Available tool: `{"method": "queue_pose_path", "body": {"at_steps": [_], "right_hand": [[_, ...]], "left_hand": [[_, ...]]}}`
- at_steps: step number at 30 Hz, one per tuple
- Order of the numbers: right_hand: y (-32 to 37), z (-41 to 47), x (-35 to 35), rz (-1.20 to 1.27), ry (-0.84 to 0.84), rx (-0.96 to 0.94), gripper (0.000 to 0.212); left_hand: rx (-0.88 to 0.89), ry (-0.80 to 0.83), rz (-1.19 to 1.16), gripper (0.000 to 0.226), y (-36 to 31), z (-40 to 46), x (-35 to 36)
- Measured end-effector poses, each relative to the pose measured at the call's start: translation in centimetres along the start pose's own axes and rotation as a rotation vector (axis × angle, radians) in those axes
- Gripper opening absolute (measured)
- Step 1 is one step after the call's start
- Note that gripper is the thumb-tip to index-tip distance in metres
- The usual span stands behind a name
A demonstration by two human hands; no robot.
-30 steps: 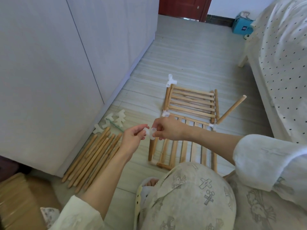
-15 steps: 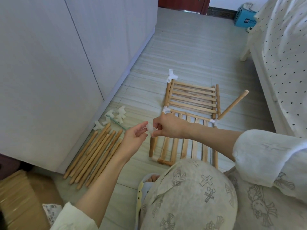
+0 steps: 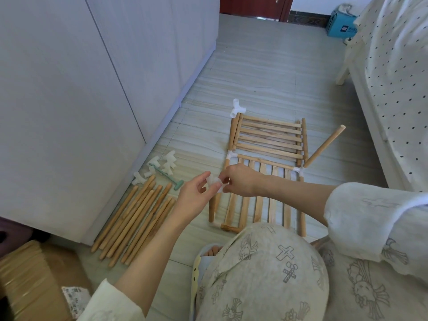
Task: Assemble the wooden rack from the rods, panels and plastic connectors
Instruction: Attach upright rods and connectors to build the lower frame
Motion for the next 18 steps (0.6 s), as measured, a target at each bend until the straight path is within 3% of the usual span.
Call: {"method": "queue_pose_path", "body": {"at_steps": [4, 12, 18], "right_hand": [[-0.2, -0.1, 0.1, 0.044, -0.020, 0.008, 0.035], [-0.2, -0.6, 0.1, 0.164, -0.001, -0.003, 0.028], [-0.5, -1.1, 0.4, 0.271, 0.007, 0.019, 0.024]], "left_hand": [[-0.030, -0.002, -0.017, 0.053, -0.3, 0.0, -0.1], [-0.024, 0.050, 0.026, 0.046, -0.4, 0.2, -0.4], [0.015, 0.040, 0.179, 0.047, -0.1, 0.5, 0.6]]}}
Point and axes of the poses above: each hand's wrist, its own z-axis towards the middle knuckle, its own x-axis out of the palm, y = z × x, the point moved 1 cm from there along z, towards the middle knuckle, and after that the axes turned 13 degrees about -x, right-handed, at the moved point
